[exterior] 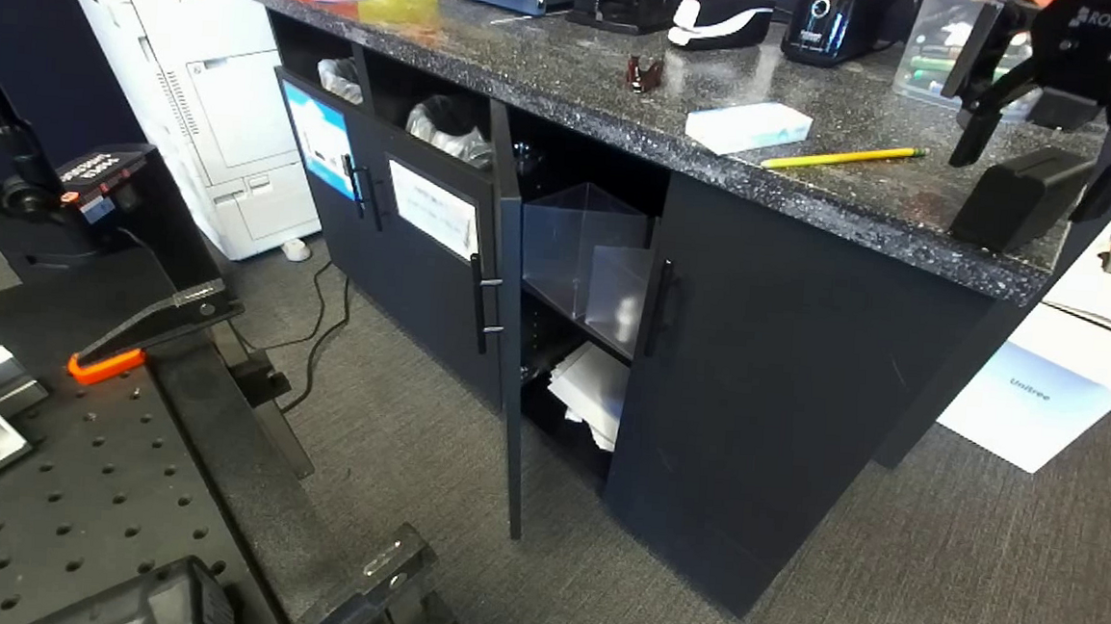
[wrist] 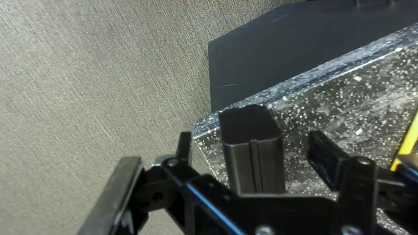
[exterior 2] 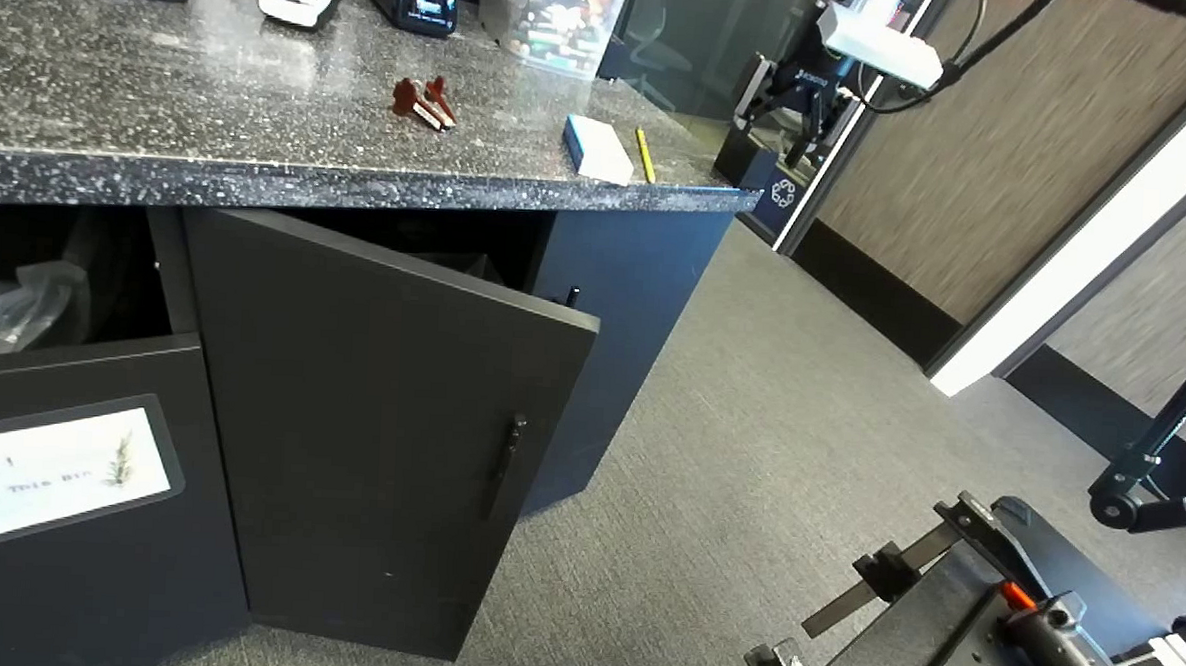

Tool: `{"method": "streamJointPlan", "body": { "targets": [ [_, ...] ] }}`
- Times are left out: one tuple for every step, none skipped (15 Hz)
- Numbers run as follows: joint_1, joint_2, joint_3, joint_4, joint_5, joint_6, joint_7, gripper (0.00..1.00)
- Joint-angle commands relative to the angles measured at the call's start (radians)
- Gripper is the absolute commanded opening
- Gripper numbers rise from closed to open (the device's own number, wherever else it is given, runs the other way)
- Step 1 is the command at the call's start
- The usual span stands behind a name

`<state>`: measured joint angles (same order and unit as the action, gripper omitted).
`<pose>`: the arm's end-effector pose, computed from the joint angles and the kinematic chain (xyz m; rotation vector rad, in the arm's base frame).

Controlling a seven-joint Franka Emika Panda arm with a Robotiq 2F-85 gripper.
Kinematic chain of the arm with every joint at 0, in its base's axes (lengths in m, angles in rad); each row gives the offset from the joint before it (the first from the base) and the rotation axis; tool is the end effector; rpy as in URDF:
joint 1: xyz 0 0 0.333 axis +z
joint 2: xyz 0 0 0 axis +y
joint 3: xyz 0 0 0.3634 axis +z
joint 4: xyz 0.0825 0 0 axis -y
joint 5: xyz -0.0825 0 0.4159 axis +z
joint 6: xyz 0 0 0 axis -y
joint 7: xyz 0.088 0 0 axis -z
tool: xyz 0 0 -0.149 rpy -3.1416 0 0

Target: Move the black box to the left

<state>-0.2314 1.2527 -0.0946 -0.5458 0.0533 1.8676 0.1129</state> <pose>0.8616 -0.2349 0.2135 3.0393 -0.5917 0.1052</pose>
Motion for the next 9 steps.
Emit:
{"method": "streamJointPlan", "body": {
  "targets": [
    [-0.003, 0.076, -0.010, 0.130, -0.031, -0.055, 0.036, 0.58],
    [-0.007, 0.087, -0.011, 0.141, -0.037, -0.057, 0.038, 0.49],
    [-0.009, 0.095, -0.011, 0.152, -0.042, -0.062, 0.038, 0.42],
    [-0.007, 0.100, -0.012, 0.163, -0.048, -0.070, 0.038, 0.34],
    [0.001, 0.097, -0.012, 0.176, -0.054, -0.083, 0.034, 0.27],
    [0.012, 0.077, -0.012, 0.161, -0.062, -0.082, 0.029, 0.24],
    [0.032, 0.018, -0.012, 0.090, -0.072, -0.056, 0.018, 0.23],
    [0.045, 0.009, -0.010, 0.097, -0.080, -0.058, 0.007, 0.22],
    [0.065, -0.010, -0.006, 0.100, -0.088, -0.057, -0.012, 0.22]
  ]
}}
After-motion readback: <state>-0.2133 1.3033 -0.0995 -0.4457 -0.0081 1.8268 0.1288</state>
